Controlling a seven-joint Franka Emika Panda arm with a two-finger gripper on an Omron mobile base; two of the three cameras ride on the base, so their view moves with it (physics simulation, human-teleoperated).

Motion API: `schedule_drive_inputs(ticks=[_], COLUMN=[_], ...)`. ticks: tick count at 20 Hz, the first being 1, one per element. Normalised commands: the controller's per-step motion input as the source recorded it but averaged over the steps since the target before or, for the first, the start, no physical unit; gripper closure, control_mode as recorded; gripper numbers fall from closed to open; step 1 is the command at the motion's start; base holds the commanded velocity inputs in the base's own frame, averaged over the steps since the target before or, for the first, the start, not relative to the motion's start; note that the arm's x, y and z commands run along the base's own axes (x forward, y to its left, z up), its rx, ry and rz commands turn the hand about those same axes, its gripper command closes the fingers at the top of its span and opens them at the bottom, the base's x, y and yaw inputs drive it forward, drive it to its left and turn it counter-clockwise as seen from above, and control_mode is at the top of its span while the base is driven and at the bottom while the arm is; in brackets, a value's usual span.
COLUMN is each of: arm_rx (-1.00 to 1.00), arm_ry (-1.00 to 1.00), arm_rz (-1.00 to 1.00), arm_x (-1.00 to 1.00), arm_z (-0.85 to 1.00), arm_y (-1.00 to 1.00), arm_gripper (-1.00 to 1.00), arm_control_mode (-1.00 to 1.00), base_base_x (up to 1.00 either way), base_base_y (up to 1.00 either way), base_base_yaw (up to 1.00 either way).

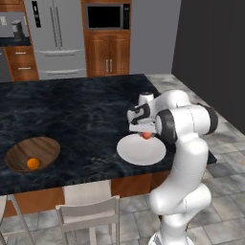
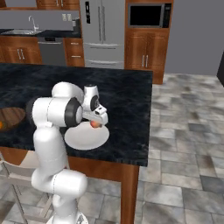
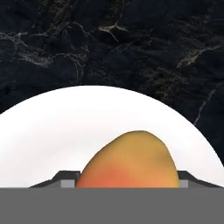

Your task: Take the fruits from the plate on the dining counter and place two fruits in each bowl.

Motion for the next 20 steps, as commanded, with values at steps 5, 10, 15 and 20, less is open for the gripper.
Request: schedule_drive_inputs(ticks=[5,10,15,20], arm_rx=[0.0,0.0,0.0,0.02], arm_ry=[0.0,0.0,0.0,0.0], arm_rz=[0.07,0.18,0.18,0.17], arm_x=[-0.88,-0.96,-0.63,-0.57], arm_z=[0.99,0.93,0.69,0.42], arm_y=[0.03,0.0,0.03,-0.01], arm_gripper=[1.0,1.0,1.0,1.0], arm_control_mode=[-1.0,-1.0,-1.0,-1.0], base_base_x=[0.0,0.0,0.0,0.0], base_base_y=[0.0,0.0,0.0,0.0], base_base_yaw=[0.0,0.0,0.0,0.0])
